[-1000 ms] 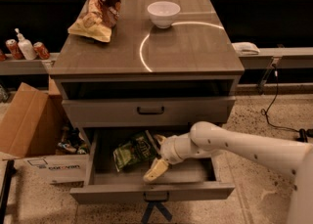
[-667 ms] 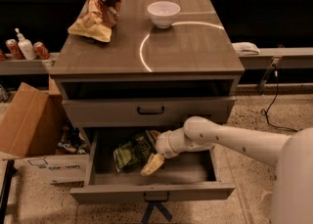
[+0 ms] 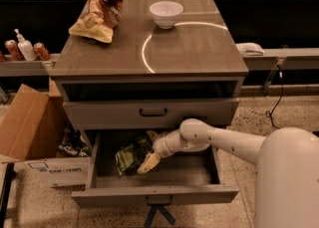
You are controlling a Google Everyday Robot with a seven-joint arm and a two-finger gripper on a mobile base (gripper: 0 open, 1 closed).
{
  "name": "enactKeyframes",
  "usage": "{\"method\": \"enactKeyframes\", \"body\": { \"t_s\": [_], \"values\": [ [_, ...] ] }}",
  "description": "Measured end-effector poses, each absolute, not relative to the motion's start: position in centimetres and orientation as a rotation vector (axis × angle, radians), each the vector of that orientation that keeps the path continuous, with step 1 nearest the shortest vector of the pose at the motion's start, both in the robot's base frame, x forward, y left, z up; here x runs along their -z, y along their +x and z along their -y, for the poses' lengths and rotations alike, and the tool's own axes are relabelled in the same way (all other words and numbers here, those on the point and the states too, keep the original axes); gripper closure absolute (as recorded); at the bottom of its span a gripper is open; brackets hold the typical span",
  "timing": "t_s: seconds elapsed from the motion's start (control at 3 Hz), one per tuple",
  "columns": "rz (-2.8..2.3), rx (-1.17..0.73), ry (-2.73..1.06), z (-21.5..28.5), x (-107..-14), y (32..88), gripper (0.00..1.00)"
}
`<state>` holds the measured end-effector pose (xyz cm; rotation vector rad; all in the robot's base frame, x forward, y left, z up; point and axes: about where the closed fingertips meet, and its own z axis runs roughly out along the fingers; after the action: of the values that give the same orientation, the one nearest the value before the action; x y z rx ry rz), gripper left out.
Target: Pick green jalapeno chip bag from middle drawer and place on counter
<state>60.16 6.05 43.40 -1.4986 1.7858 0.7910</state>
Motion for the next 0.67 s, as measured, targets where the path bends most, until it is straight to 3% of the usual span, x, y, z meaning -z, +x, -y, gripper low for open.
{"method": "enactKeyframes", "body": {
  "t_s": [0.67],
  "values": [
    [-1.813, -0.627, -1.436, -9.6, -43.0, 60.1, 0.0]
  ]
}}
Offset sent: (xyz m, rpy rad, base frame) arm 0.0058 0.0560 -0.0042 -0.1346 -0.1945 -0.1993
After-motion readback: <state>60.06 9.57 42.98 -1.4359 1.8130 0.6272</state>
